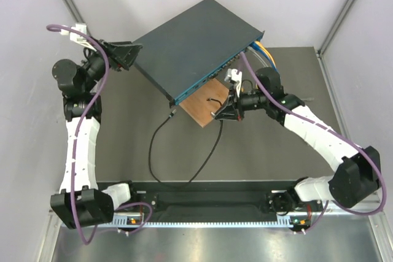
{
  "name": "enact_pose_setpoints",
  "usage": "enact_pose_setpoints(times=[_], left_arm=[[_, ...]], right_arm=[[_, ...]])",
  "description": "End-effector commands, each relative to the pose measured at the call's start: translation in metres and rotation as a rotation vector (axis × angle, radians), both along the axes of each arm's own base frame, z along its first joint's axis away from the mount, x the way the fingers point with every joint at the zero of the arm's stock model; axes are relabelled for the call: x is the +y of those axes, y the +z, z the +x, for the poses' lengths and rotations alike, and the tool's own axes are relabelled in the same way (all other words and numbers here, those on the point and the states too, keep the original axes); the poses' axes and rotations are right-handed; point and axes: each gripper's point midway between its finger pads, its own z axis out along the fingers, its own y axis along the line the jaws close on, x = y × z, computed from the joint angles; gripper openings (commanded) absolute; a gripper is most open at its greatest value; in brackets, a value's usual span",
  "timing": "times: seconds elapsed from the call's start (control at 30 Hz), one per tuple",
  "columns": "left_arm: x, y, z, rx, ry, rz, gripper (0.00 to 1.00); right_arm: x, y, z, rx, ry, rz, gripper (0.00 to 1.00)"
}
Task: Insert the plug into the switch port
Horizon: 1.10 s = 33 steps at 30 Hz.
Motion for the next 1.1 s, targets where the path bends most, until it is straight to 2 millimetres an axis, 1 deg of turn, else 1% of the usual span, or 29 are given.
enact_pose_setpoints(times=[0.0, 0.07, 0.1, 0.13, 0.2, 0.27, 0.3, 0.37, 0.4, 0.43, 0.47, 0.5, 0.53, 0.57, 0.6, 0.63, 0.67, 0.7, 0.73, 0.77, 0.8, 0.83, 0.87, 0.9, 0.93, 0.97, 1.0, 1.03, 1.07], left_arm=[[-0.019, 0.018, -0.022, -0.137, -0.057, 0.108, 0.77], [-0.025, 0.014, -0.024, -0.152, -0.073, 0.142, 0.77], [-0.031, 0.009, -0.024, -0.141, -0.087, 0.155, 0.76], [-0.032, 0.007, -0.023, -0.154, -0.085, 0.182, 0.77], [-0.036, 0.004, -0.023, -0.149, -0.093, 0.19, 0.77], [-0.036, 0.001, -0.022, -0.139, -0.097, 0.186, 0.76], [-0.036, 0.001, -0.022, -0.137, -0.098, 0.185, 0.77], [-0.036, 0.0, -0.022, -0.132, -0.096, 0.186, 0.77], [-0.036, 0.0, -0.021, -0.13, -0.092, 0.182, 0.77], [-0.036, -0.001, -0.02, -0.119, -0.094, 0.173, 0.77], [-0.04, 0.001, -0.024, -0.127, -0.118, 0.174, 0.77], [-0.042, 0.0, -0.025, -0.127, -0.135, 0.174, 0.77], [-0.047, 0.002, -0.028, -0.138, -0.161, 0.186, 0.76], [-0.056, -0.002, -0.033, -0.129, -0.206, 0.201, 0.75], [-0.062, -0.005, -0.038, -0.121, -0.236, 0.223, 0.72], [-0.068, -0.003, -0.045, -0.18, -0.264, 0.296, 0.72], [-0.082, -0.016, -0.053, -0.136, -0.324, 0.323, 0.71], [-0.087, -0.021, -0.057, -0.192, -0.342, 0.398, 0.7], [-0.094, -0.021, -0.067, -0.226, -0.4, 0.433, 0.69], [-0.106, -0.026, -0.075, -0.227, -0.451, 0.456, 0.69], [-0.11, -0.041, -0.079, -0.219, -0.482, 0.51, 0.67], [-0.123, -0.042, -0.088, -0.234, -0.54, 0.533, 0.66], [-0.129, -0.046, -0.094, -0.246, -0.57, 0.566, 0.65], [-0.134, -0.058, -0.101, -0.258, -0.61, 0.648, 0.65], [-0.14, -0.064, -0.108, -0.282, -0.64, 0.706, 0.65], [-0.156, -0.073, -0.119, -0.312, -0.674, 0.785, 0.65], [-0.161, -0.082, -0.124, -0.391, -0.706, 0.882, 0.65], [-0.164, -0.093, -0.132, -0.362, -0.756, 0.938, 0.64], [-0.175, -0.103, -0.146, -0.383, -0.81, 0.994, 0.64]], right_arm=[[0.0, 0.01, 0.033, 0.011, -0.139, 0.072, 0.0], [0.0, -0.005, 0.044, -0.026, -0.195, 0.036, 0.0], [0.003, -0.023, 0.052, -0.077, -0.257, -0.036, 0.0], [0.004, -0.039, 0.056, -0.159, -0.257, -0.106, 0.0], [0.003, -0.075, 0.062, -0.19, -0.308, -0.212, 0.0], [0.003, -0.085, 0.059, -0.144, -0.322, -0.181, 0.0], [0.005, -0.086, 0.056, -0.137, -0.302, -0.113, 0.0], [0.01, -0.079, 0.046, -0.011, -0.282, -0.016, 0.0], [0.008, -0.078, 0.038, 0.071, -0.25, 0.03, 0.0], [0.014, -0.057, 0.041, 0.136, -0.252, 0.143, 0.0], [0.014, -0.054, 0.035, 0.175, -0.202, 0.177, 0.0], [0.016, -0.043, 0.033, 0.175, -0.174, 0.199, 0.0], [0.016, -0.043, 0.027, 0.186, -0.134, 0.181, 0.0], [0.014, -0.038, 0.021, 0.18, -0.096, 0.172, 0.0], [0.014, -0.024, 0.015, 0.157, -0.042, 0.172, 0.0], [0.011, -0.022, 0.011, 0.118, -0.011, 0.158, 0.0], [0.004, -0.022, -0.004, 0.169, 0.027, 0.131, 0.0], [0.002, -0.016, -0.009, 0.163, 0.052, 0.131, 0.0], [-0.001, -0.014, -0.014, 0.141, 0.076, 0.127, 0.0], [-0.007, -0.016, -0.03, 0.206, 0.11, 0.102, 0.0], [-0.01, -0.01, -0.035, 0.211, 0.127, 0.098, 0.0], [-0.014, -0.006, -0.039, 0.172, 0.152, 0.098, 0.0], [-0.019, -0.004, -0.05, 0.22, 0.181, 0.096, 0.0], [-0.021, 0.005, -0.054, 0.215, 0.199, 0.106, 0.0], [-0.023, 0.01, -0.058, 0.213, 0.215, 0.116, 0.0], [-0.025, 0.016, -0.065, 0.234, 0.246, 0.133, 0.0], [-0.027, 0.019, -0.069, 0.254, 0.254, 0.134, 0.0], [-0.028, 0.021, -0.07, 0.259, 0.26, 0.138, 0.0], [-0.028, 0.023, -0.074, 0.269, 0.275, 0.145, 0.0]])
